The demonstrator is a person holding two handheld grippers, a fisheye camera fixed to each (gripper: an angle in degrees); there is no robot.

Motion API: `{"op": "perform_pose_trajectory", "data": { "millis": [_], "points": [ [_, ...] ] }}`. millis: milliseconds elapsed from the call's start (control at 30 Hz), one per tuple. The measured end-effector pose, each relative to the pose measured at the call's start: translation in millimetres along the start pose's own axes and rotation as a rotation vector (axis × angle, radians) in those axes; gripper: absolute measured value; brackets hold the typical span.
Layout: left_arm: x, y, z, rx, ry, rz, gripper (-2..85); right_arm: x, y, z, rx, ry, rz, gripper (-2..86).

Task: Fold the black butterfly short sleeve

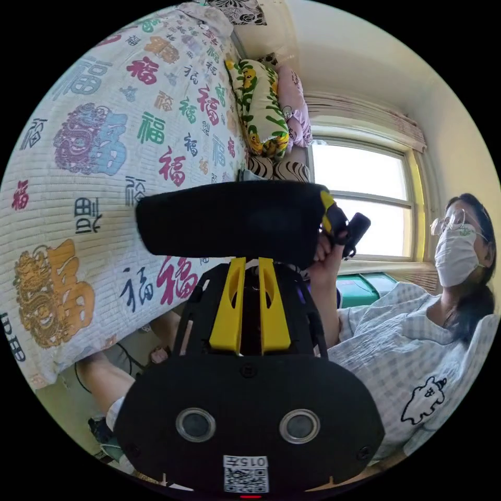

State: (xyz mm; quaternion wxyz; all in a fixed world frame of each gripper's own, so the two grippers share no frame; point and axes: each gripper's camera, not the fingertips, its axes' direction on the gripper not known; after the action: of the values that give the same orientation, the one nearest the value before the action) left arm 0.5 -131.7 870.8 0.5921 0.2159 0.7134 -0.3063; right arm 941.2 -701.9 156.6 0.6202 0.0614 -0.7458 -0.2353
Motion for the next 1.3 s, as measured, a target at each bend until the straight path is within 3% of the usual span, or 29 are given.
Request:
{"op": "perform_pose_trajectory", "data": {
  "millis": [167,267,533,667,833,900,1033,1133,1167,1300],
  "points": [
    [-11.9,29.6,-80.2,0.021,-0.122,-0.118,5.3,0.1,-26.2,157.9,-0.378,-0.038,-0.1,2.2],
    [-32.1,48.0,-119.4,0.083,-0.172,-0.254,5.8,46.0,8.7,239.8,-0.558,-0.099,0.045,1.2],
    [-17.2,32.0,-171.9,0.268,-0.321,-0.262,9.0,203.7,89.4,258.7,-0.451,-0.03,0.442,5.2],
    [-28.3,5.7,-148.6,0.218,-0.412,-0.314,10.0,277.4,102.4,293.6,-0.553,0.099,0.496,6.7],
    [-24.9,-15.5,-117.0,0.121,-0.467,-0.298,1.7,343.5,98.9,328.6,-0.548,0.003,0.505,0.4],
    [-8.3,-22.4,-120.9,0.135,-0.452,-0.265,0.7,362.4,88.1,327.1,-0.554,0.001,0.471,-0.1],
    [78.4,-33.1,-158.8,0.268,-0.308,0.004,-0.1,377.7,61.3,295.4,-0.473,0.022,0.383,0.6],
    [160.9,-32.1,-154.2,0.125,-0.251,0.285,-0.1,384.1,41.3,255.0,-0.335,-0.055,0.355,8.0],
    [187.8,-25.7,-141.9,0.045,-0.256,0.37,-0.1,385.3,36.9,242.7,-0.288,-0.161,0.346,9.6],
    [223.0,5.9,-91.4,-0.13,-0.303,0.456,0.0,391.4,43.3,247.7,-0.29,-0.418,0.37,12.7]
  ]
}}
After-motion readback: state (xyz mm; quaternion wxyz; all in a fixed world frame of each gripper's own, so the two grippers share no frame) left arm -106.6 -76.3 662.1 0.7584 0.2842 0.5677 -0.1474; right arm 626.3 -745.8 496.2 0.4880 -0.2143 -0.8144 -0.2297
